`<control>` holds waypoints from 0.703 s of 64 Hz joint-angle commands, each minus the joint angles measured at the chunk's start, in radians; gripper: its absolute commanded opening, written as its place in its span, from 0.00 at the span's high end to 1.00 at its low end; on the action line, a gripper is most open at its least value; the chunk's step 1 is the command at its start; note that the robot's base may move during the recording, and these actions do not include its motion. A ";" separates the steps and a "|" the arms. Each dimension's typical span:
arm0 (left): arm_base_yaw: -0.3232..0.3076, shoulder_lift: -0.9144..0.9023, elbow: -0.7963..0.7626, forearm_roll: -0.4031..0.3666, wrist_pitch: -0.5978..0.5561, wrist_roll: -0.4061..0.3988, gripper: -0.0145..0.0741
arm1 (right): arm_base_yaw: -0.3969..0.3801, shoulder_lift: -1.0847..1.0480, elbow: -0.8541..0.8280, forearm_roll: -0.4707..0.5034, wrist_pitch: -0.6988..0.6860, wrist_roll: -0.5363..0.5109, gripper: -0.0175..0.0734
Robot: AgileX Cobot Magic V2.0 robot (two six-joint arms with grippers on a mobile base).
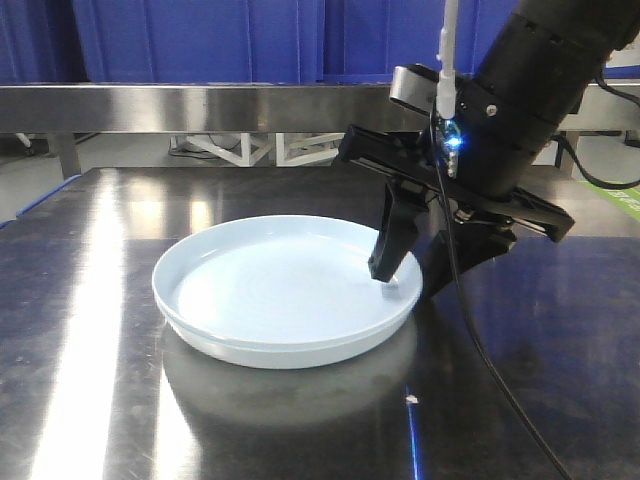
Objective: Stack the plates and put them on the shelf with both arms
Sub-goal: 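Grip the rim of the stacked plates with the right gripper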
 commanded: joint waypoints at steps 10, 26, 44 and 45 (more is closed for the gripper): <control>0.003 0.010 -0.032 -0.008 -0.079 -0.004 0.75 | 0.000 -0.045 -0.028 0.029 -0.049 0.010 0.64; 0.003 0.010 -0.032 -0.008 -0.079 -0.004 0.75 | -0.001 -0.067 -0.028 0.016 -0.052 0.010 0.69; 0.003 0.010 -0.032 -0.008 -0.079 -0.004 0.75 | -0.008 -0.152 -0.027 -0.038 -0.100 0.010 0.75; 0.003 0.010 -0.032 -0.008 -0.079 -0.004 0.75 | -0.009 -0.157 -0.026 -0.043 -0.105 0.010 0.75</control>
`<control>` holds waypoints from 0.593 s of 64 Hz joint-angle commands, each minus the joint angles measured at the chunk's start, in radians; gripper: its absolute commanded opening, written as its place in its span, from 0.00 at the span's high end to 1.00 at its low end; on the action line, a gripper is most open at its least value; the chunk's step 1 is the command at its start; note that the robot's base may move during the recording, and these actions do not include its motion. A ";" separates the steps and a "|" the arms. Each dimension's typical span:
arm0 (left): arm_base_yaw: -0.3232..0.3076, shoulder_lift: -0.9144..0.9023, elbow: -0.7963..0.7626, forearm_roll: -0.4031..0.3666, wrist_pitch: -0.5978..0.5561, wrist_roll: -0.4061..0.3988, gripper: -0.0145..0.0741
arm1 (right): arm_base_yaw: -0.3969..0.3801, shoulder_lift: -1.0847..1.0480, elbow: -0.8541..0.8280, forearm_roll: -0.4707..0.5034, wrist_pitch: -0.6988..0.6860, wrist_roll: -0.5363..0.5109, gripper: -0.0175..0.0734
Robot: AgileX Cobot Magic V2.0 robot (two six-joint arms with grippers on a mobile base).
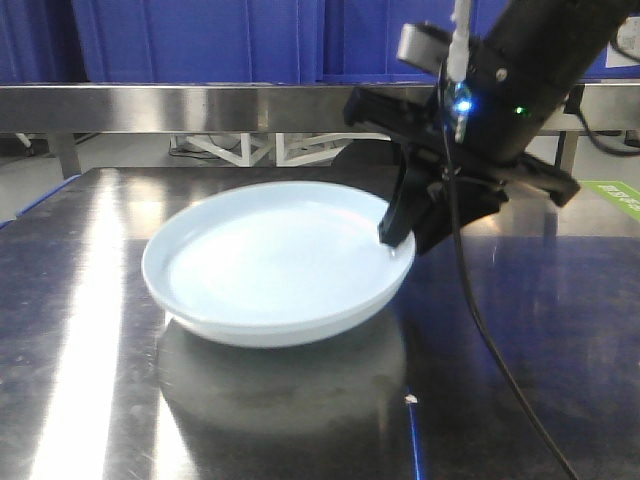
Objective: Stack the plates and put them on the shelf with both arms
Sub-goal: 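Grip the rim of the stacked plates with the right gripper, then lift the stacked plates up off the table with the right gripper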
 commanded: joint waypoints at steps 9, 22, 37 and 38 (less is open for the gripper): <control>0.003 0.010 -0.032 -0.008 -0.079 -0.004 0.75 | -0.037 -0.136 0.019 -0.080 -0.133 -0.002 0.75; 0.003 0.010 -0.032 -0.008 -0.079 -0.004 0.75 | -0.087 -0.275 0.132 -0.257 -0.232 -0.002 0.75; 0.003 0.010 -0.032 -0.008 -0.079 -0.004 0.75 | -0.106 -0.423 0.264 -0.355 -0.451 -0.002 0.75; 0.003 0.010 -0.032 -0.008 -0.079 -0.004 0.75 | -0.106 -0.431 0.274 -0.355 -0.482 -0.002 0.75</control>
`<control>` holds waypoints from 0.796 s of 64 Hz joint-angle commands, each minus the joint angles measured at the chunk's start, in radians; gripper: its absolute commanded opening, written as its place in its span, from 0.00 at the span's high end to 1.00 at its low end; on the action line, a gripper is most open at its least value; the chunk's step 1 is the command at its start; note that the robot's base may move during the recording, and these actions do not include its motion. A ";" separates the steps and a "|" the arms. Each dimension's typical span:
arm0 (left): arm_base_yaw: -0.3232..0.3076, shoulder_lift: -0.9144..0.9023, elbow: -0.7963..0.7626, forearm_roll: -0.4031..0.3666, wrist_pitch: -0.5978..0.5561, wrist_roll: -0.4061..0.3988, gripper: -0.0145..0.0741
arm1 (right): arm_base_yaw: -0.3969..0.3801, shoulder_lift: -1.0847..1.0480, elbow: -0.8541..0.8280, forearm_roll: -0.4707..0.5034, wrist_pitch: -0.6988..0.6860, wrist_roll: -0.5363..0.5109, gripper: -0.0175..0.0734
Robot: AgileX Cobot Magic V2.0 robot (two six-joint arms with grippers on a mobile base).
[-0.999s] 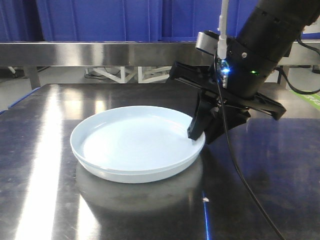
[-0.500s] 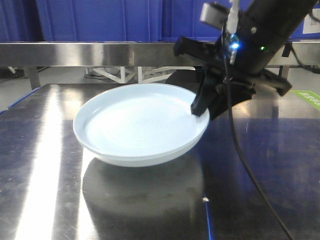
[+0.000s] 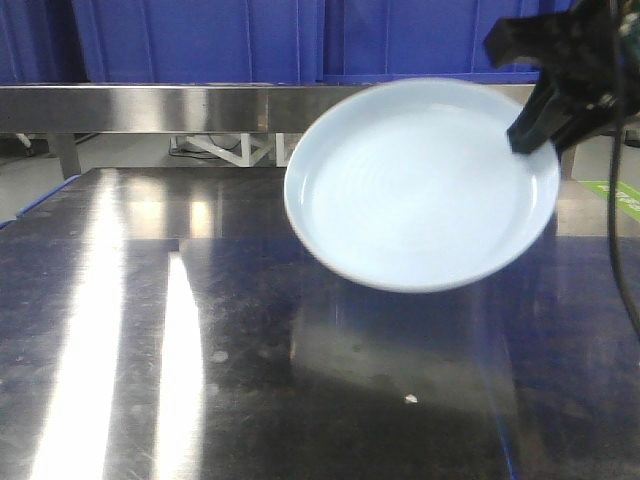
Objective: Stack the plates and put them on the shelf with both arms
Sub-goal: 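Lift the stacked plates up off the table with the right gripper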
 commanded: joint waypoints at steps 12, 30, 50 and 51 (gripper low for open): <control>0.003 0.010 -0.032 -0.008 -0.079 -0.004 0.75 | -0.008 -0.167 0.140 -0.007 -0.391 -0.002 0.75; 0.003 0.010 -0.032 -0.008 -0.079 -0.004 0.75 | -0.008 -0.321 0.314 0.004 -0.553 -0.002 0.75; 0.003 0.010 -0.032 -0.008 -0.079 -0.004 0.75 | -0.008 -0.564 0.485 0.004 -0.579 -0.002 0.75; 0.003 0.010 -0.032 -0.008 -0.079 -0.004 0.75 | -0.008 -0.576 0.496 0.004 -0.579 -0.002 0.75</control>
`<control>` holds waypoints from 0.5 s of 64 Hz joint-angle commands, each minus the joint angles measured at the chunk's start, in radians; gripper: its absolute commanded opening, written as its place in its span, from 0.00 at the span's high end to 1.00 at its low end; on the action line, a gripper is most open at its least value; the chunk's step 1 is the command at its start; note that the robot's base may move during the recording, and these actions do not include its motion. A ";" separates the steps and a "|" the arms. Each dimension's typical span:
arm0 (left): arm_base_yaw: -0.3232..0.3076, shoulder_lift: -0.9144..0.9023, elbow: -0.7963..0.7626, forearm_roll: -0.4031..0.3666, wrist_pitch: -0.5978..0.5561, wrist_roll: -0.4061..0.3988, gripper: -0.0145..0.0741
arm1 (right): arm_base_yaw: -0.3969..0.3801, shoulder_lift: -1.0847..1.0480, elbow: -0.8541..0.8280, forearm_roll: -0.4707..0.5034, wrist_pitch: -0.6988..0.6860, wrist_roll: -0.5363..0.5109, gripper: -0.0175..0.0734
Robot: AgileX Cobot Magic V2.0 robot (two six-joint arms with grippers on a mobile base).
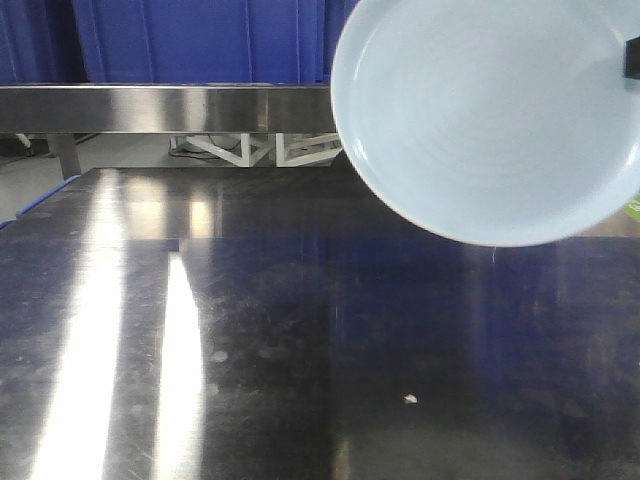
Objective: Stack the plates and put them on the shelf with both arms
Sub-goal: 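Lift the stacked plates up off the table with the right gripper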
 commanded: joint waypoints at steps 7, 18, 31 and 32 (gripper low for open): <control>0.003 0.010 -0.032 -0.008 -0.079 -0.004 0.75 | -0.005 -0.158 0.051 0.004 -0.105 -0.002 0.75; 0.003 0.010 -0.032 -0.008 -0.079 -0.004 0.75 | -0.005 -0.283 0.108 0.006 -0.085 -0.002 0.75; 0.003 0.010 -0.032 -0.008 -0.079 -0.004 0.75 | -0.005 -0.347 0.124 0.039 -0.075 -0.002 0.75; 0.003 0.010 -0.032 -0.008 -0.079 -0.004 0.75 | -0.005 -0.350 0.124 0.040 -0.075 -0.002 0.75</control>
